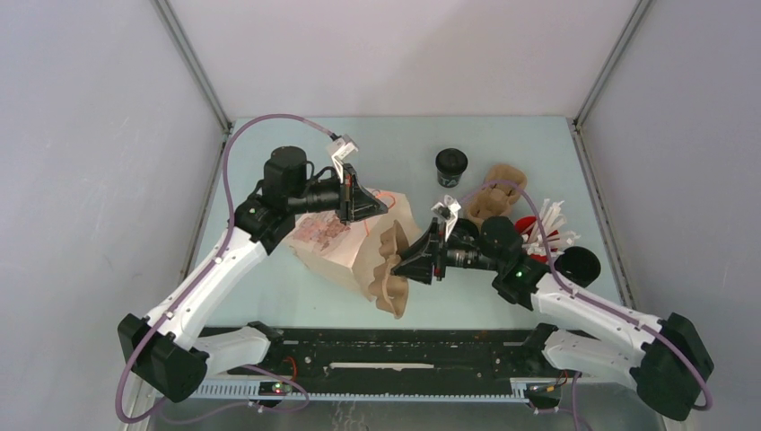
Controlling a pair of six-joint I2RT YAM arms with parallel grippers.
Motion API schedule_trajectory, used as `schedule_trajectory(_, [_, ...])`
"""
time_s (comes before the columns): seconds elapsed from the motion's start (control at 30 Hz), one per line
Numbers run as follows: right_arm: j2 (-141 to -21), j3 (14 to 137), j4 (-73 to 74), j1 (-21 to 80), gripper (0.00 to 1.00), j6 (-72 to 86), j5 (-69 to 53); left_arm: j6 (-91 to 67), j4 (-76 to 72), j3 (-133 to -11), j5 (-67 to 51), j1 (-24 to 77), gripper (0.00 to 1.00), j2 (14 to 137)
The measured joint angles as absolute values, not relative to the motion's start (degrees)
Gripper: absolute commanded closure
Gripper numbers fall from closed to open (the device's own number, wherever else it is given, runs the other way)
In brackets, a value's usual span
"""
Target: Pack the takeout coffee
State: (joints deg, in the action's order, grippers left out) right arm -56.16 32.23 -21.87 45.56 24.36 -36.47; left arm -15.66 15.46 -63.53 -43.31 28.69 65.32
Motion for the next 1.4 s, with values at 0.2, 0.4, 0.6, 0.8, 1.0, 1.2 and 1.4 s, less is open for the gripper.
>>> schedule_trajectory(0.2, [-61.19, 36.07, -22.24, 39.66, 0.68, 22.7, -39.97, -15.64, 15.09, -63.48, -44.03, 28.69, 1.0, 65.25])
schedule_trajectory(0.4, [-66.19, 36.53, -21.76, 37.63, 0.69, 18.15, -39.97, -15.64, 14.48, -62.74, -44.49, 28.69, 1.0, 64.16])
schedule_trajectory(0.6, [-69.54, 39.51, -19.7, 40.03, 0.69, 16.93, -33.78, -15.66, 14.17, -62.57, -45.23, 28.69, 1.0, 63.96])
schedule_trajectory(0.8, [-70.46, 41.45, -18.55, 47.97, 0.69, 14.2, -20.91, -15.64, 14.17, -62.57, -45.23, 28.69, 1.0, 63.96])
schedule_trajectory(1.0, [-71.0, 42.09, -14.68, 50.06, 0.69, 6.07, -15.53, -15.57, 14.2, -62.57, -45.21, 28.69, 1.0, 63.96])
schedule_trajectory(1.2, [-71.05, 43.79, -10.48, 50.3, 0.69, -0.4, -10.72, -15.55, 14.2, -62.57, -45.21, 28.69, 1.0, 63.96])
schedule_trajectory(1.4, [-73.58, 43.99, -11.9, 52.34, 0.69, -2.63, -6.42, -15.55, 14.2, -62.57, -45.25, 28.69, 1.0, 63.96])
